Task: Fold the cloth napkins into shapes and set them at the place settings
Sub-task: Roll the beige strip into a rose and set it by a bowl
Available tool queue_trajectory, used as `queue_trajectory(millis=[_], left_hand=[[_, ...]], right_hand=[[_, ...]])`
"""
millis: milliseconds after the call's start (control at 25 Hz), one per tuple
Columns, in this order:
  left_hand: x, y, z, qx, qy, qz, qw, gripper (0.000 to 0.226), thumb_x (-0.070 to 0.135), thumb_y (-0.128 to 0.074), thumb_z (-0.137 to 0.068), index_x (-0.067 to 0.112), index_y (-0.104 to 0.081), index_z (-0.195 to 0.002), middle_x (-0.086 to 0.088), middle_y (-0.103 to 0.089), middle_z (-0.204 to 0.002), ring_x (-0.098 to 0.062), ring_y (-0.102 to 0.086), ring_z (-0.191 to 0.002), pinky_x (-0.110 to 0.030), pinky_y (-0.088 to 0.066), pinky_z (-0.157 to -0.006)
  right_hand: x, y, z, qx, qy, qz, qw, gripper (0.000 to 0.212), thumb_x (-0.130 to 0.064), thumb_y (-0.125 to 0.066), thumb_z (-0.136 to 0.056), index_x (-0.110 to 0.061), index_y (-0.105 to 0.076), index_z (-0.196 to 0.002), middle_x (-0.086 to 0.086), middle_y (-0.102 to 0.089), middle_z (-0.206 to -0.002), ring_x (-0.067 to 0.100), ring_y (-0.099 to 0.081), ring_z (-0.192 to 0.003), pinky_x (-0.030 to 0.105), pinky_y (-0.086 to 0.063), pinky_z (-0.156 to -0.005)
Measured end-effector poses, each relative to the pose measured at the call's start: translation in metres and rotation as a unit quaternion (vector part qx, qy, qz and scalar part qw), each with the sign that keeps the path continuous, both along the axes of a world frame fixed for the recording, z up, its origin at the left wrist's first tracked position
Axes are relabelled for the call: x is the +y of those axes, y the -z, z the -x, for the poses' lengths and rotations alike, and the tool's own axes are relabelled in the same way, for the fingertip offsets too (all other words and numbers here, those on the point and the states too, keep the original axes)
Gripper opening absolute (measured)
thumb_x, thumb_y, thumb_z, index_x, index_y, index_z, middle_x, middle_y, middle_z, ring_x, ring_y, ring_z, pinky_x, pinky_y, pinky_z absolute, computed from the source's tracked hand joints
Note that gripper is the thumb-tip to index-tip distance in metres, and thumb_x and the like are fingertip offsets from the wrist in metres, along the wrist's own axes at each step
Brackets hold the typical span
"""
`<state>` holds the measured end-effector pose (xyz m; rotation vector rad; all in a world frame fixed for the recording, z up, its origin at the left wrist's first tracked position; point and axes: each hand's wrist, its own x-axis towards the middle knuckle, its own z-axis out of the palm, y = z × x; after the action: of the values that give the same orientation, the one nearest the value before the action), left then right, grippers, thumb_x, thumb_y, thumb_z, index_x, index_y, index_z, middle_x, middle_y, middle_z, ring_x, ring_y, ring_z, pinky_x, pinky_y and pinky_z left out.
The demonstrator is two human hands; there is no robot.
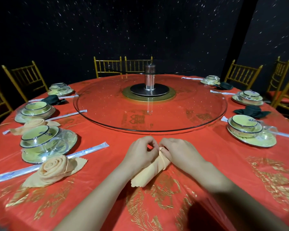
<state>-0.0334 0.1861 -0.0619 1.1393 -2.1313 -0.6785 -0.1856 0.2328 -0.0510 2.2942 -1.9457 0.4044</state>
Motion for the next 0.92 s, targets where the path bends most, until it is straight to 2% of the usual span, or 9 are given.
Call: queue_trajectory(millis=[120,200,360,520,640,720,800,880,920], left_hand=[[-0.003,0.004,-0.005,0.07,-0.006,-0.05,0.996,0.02,0.02,-0.071,-0.081,0.027,-0.058,-0.068,0.01,-0.064,-0.072,-0.007,-0.057,-0.064,-0.029,-0.044,-0.064],[0.0,0.003,-0.006,0.097,0.0,-0.088,0.991,0.02,0.021,-0.068,-0.085,0.025,-0.062,-0.066,0.006,-0.065,-0.07,-0.007,-0.056,-0.062,-0.026,-0.044,-0.062],[0.007,-0.007,-0.008,0.209,0.023,-0.189,0.959,0.028,0.014,-0.05,-0.096,0.009,-0.07,-0.076,0.0,-0.069,-0.078,-0.007,-0.059,-0.07,-0.017,-0.045,-0.065],[0.012,-0.007,-0.013,0.291,0.074,-0.276,0.913,0.046,0.05,-0.042,-0.092,0.012,-0.067,-0.099,-0.006,-0.073,-0.094,-0.018,-0.066,-0.085,-0.025,-0.047,-0.072],[0.02,0.01,-0.002,0.31,0.104,-0.296,0.898,0.07,0.066,-0.029,-0.08,0.013,-0.053,-0.118,0.002,-0.071,-0.096,-0.011,-0.064,-0.093,-0.021,-0.047,-0.082],[0.026,0.025,0.004,0.258,0.124,-0.247,0.926,0.079,0.08,-0.046,-0.071,0.023,-0.043,-0.125,0.014,-0.061,-0.114,-0.001,-0.056,-0.109,-0.018,-0.04,-0.094],[0.031,0.034,0.004,0.143,0.123,-0.146,0.971,0.068,0.061,-0.07,-0.068,0.037,-0.038,-0.123,0.021,-0.052,-0.122,0.01,-0.048,-0.113,-0.012,-0.036,-0.092],[0.03,0.033,0.005,0.083,0.11,-0.074,0.988,0.058,0.043,-0.069,-0.069,0.047,-0.036,-0.116,0.024,-0.05,-0.118,0.013,-0.046,-0.109,-0.009,-0.035,-0.088],[0.03,0.029,0.005,0.08,0.114,-0.063,0.988,0.058,0.043,-0.067,-0.068,0.048,-0.035,-0.116,0.025,-0.05,-0.117,0.014,-0.046,-0.108,-0.009,-0.035,-0.087]], right_hand=[[-0.003,-0.004,-0.001,0.025,-0.009,0.006,1.0,0.019,-0.027,-0.042,-0.095,-0.017,-0.049,-0.109,0.004,-0.06,-0.108,0.031,-0.058,-0.1,0.035,-0.041,-0.071],[-0.003,0.005,-0.002,0.018,0.015,0.02,1.0,0.015,-0.023,-0.042,-0.094,-0.014,-0.046,-0.106,0.007,-0.06,-0.103,0.034,-0.059,-0.094,0.036,-0.039,-0.067],[0.003,0.017,0.001,-0.184,0.039,0.063,0.98,0.005,-0.017,-0.056,-0.086,-0.014,-0.053,-0.088,0.006,-0.064,-0.078,0.031,-0.06,-0.077,0.04,-0.047,-0.066],[0.013,0.026,-0.001,-0.313,0.122,0.041,0.941,0.024,-0.015,-0.062,-0.081,-0.026,-0.047,-0.067,-0.007,-0.059,-0.061,0.021,-0.061,-0.066,0.035,-0.049,-0.062],[0.013,0.04,0.01,-0.231,0.159,-0.016,0.96,0.015,-0.014,-0.058,-0.077,-0.027,-0.051,-0.072,-0.001,-0.055,-0.075,0.031,-0.059,-0.084,0.035,-0.045,-0.069],[0.011,0.039,0.014,-0.224,0.17,-0.047,0.959,0.014,-0.012,-0.056,-0.075,-0.026,-0.057,-0.076,0.001,-0.057,-0.08,0.031,-0.059,-0.089,0.032,-0.043,-0.07],[0.009,0.038,0.017,-0.242,0.167,-0.057,0.954,0.02,-0.01,-0.057,-0.076,-0.025,-0.049,-0.066,-0.008,-0.052,-0.064,0.027,-0.056,-0.077,0.03,-0.039,-0.064],[0.01,0.035,0.021,-0.263,0.153,-0.069,0.95,0.03,-0.013,-0.063,-0.077,-0.026,-0.044,-0.059,-0.01,-0.049,-0.058,0.018,-0.049,-0.063,0.028,-0.035,-0.06],[0.012,0.035,0.024,-0.281,0.137,-0.08,0.946,0.032,-0.014,-0.066,-0.078,-0.027,-0.044,-0.058,-0.01,-0.05,-0.057,0.013,-0.046,-0.058,0.028,-0.035,-0.059]])
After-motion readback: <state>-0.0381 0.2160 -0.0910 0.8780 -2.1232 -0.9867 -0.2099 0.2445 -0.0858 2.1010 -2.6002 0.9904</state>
